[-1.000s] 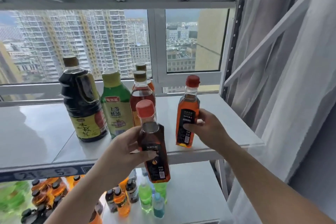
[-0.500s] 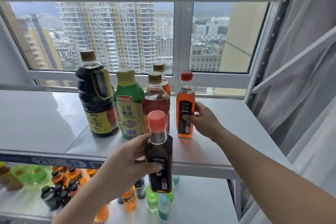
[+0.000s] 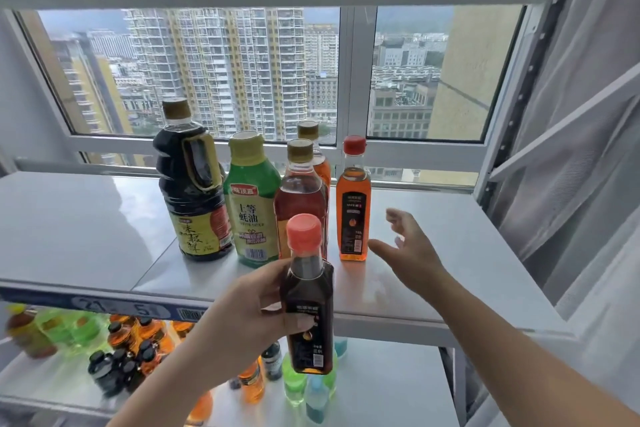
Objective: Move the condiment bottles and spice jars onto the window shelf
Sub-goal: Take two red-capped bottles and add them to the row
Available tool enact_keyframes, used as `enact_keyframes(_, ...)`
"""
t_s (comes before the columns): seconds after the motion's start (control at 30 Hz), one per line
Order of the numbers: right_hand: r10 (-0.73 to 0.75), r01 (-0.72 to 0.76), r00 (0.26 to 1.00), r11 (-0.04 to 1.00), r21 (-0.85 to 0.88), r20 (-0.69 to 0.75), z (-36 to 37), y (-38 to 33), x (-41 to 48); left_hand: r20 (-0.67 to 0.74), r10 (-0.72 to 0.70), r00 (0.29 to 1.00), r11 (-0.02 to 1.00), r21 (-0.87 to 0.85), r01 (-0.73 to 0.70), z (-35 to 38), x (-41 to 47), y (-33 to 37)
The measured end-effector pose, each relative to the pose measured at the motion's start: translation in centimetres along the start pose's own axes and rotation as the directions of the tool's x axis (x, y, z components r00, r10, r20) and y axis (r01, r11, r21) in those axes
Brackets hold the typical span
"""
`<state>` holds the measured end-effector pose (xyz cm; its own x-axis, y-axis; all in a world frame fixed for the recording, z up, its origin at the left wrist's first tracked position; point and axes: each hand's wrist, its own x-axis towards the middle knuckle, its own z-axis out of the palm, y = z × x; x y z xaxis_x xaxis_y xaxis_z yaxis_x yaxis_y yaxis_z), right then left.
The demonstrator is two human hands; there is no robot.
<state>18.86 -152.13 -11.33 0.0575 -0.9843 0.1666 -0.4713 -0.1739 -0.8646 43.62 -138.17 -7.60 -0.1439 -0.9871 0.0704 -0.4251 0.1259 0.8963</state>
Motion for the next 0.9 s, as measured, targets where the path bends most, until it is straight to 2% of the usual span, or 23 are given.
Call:
enact_keyframes(0.07,-0.075,0.077,0.996,0.996,0.043,-0.056,-0.6,0.4,-2.9,0.004,0.006,1.000,1.000,-0.001,-0.006,0.3,0.3,0.2)
enact_keyframes(0.1,-0.098,0.100,0.995,0.991,0.090,-0.032,-0.9,0.3,-4.3,0.003,0.007,1.000,1.000,-0.005,-0.007,0.5,0.5,0.3)
enact_keyframes(0.2,-0.146,0.104,0.969,0.973,0.206,0.198,-1.1,-0.6,-7.9,0.007,0.022,1.000,1.000,-0.019,-0.022,1.0,1.2,0.8)
enact_keyframes(0.3,-0.144,0.102,0.923,0.986,0.134,0.356,-0.3,-1.2,-9.8,0.007,0.065,0.998,0.998,-0.021,-0.064,1.4,1.7,1.3)
enact_keyframes(0.57,-0.151,0.119,0.960,0.983,0.143,0.237,0.3,-1.4,-10.9,0.027,0.129,0.991,0.991,-0.034,-0.128,2.6,2.2,2.6)
enact_keyframes(0.73,-0.151,0.121,0.976,0.976,0.181,0.157,-0.3,-1.9,-9.6,-0.166,0.145,0.975,0.984,-0.079,-0.159,2.6,1.9,2.8)
enact_keyframes(0.9,-0.130,0.113,0.980,0.987,0.115,0.153,-0.8,-2.3,-7.4,-0.308,0.021,0.951,0.983,-0.169,-0.076,1.0,0.6,0.7)
